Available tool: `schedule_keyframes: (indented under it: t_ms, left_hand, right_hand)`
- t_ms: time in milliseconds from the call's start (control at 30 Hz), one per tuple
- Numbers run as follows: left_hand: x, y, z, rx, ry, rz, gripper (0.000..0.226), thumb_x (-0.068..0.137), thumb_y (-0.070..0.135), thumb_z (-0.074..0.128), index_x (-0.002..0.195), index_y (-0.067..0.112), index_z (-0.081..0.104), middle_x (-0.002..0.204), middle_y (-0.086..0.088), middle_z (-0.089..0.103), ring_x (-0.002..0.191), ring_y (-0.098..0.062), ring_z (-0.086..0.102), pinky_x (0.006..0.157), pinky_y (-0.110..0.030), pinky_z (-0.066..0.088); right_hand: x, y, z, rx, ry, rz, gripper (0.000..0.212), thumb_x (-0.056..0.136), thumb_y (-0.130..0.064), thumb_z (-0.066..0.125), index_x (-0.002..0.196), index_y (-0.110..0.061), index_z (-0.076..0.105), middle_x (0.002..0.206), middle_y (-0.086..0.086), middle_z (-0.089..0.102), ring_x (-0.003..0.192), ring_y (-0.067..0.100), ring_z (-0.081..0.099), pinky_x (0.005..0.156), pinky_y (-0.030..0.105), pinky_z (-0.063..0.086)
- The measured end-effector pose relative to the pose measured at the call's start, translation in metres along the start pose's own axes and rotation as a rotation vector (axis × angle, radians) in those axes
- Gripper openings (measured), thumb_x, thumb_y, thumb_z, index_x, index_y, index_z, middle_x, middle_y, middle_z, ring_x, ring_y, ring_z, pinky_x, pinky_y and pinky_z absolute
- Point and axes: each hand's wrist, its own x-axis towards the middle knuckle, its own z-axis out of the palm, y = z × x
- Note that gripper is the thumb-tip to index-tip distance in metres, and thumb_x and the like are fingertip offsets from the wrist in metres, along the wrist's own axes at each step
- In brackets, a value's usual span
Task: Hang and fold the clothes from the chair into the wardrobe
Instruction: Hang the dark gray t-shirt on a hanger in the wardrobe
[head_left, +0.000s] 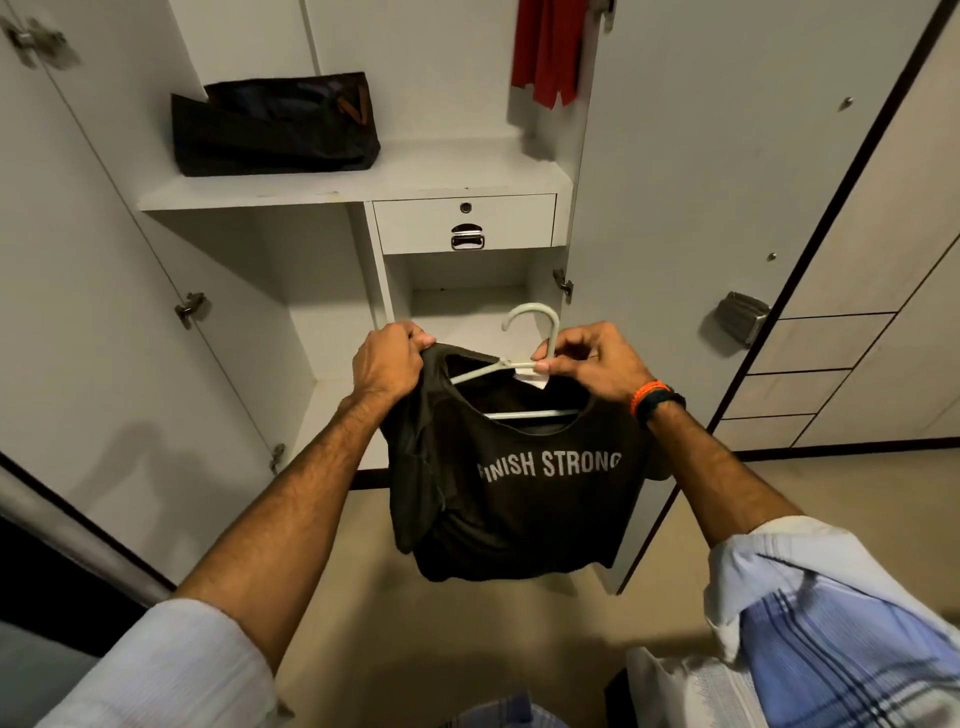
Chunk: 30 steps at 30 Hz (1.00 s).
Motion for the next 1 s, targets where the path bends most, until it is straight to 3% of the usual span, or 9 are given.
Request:
schedule_keyframes:
  t_ms: [67, 200, 400, 600, 700, 867, 1000]
  left_hand:
    - [0.008, 0.006, -0.004, 0.053, 0.005, 0.033, 0.017, 0.098, 0.033, 0.058, 0.090, 0.021, 0.066, 0.090, 0.000, 0.067, 0.091, -0.025, 0.063, 0.081, -0.035, 0.049]
    - [0.013, 0.009, -0.003, 0.082, -0.223, 0.064, 0.018, 0.091, 0.038, 0.066, 0.082, 0.023, 0.066, 0.086, 0.002, 0.065, 0.090, -0.020, 0.062, 0.086, -0.036, 0.049]
    - [0.005, -0.008, -0.009, -0.190, 0.052, -0.011, 0.023, 0.085, 0.043, 0.072, 0.086, 0.021, 0.068, 0.090, 0.004, 0.070, 0.089, -0.014, 0.064, 0.085, -0.030, 0.052]
    - [-0.008, -0.020, -0.011, -0.248, 0.085, -0.064, 0.040, 0.071, 0.025, 0.087, 0.101, 0.013, 0.064, 0.101, 0.003, 0.063, 0.095, -0.014, 0.058, 0.086, -0.027, 0.052]
    - [-0.011, -0.024, -0.012, -0.219, 0.122, -0.072, 0.030, 0.076, 0.017, 0.083, 0.097, 0.012, 0.062, 0.099, -0.001, 0.064, 0.092, -0.017, 0.061, 0.085, -0.028, 0.053]
    - [-0.009, -0.032, -0.019, -0.182, 0.120, -0.005, 0.006, 0.081, 0.014, 0.079, 0.086, 0.010, 0.077, 0.085, -0.002, 0.072, 0.084, -0.017, 0.066, 0.089, -0.035, 0.056]
    - [-0.003, -0.025, -0.026, -0.131, 0.131, 0.040, 0.012, 0.088, 0.014, 0.071, 0.097, 0.008, 0.077, 0.095, -0.007, 0.075, 0.091, -0.018, 0.066, 0.092, -0.024, 0.048]
  right_hand:
    - [-0.002, -0.001, -0.003, 0.036, -0.056, -0.009, 0.014, 0.082, -0.016, 0.076, 0.095, -0.012, 0.077, 0.092, -0.001, 0.075, 0.095, 0.021, 0.068, 0.092, 0.036, 0.054]
    - [-0.003, 0.001, -0.005, 0.148, 0.047, -0.032, 0.012, 0.083, -0.012, 0.075, 0.094, -0.007, 0.076, 0.091, 0.002, 0.076, 0.091, 0.022, 0.070, 0.092, 0.037, 0.055]
    - [-0.004, 0.014, -0.007, 0.229, 0.225, 0.025, 0.008, 0.083, -0.011, 0.076, 0.088, -0.017, 0.075, 0.087, 0.003, 0.075, 0.087, 0.018, 0.070, 0.094, 0.039, 0.054]
    - [-0.001, 0.013, -0.005, 0.258, 0.239, 0.029, 0.009, 0.084, -0.008, 0.074, 0.092, -0.012, 0.074, 0.087, 0.002, 0.074, 0.082, 0.012, 0.069, 0.087, 0.030, 0.056]
    - [0.001, 0.011, -0.006, 0.243, 0.234, 0.023, 0.010, 0.084, -0.008, 0.074, 0.095, -0.009, 0.074, 0.087, 0.002, 0.073, 0.082, 0.011, 0.068, 0.086, 0.028, 0.055]
    - [0.000, 0.015, -0.009, 0.180, 0.238, -0.003, 0.011, 0.084, -0.013, 0.075, 0.095, -0.011, 0.075, 0.092, 0.005, 0.074, 0.092, 0.020, 0.069, 0.092, 0.035, 0.053]
    - [-0.005, 0.018, -0.011, 0.103, 0.134, -0.002, 0.008, 0.084, -0.015, 0.075, 0.092, -0.015, 0.076, 0.091, 0.004, 0.075, 0.093, 0.022, 0.069, 0.092, 0.038, 0.054]
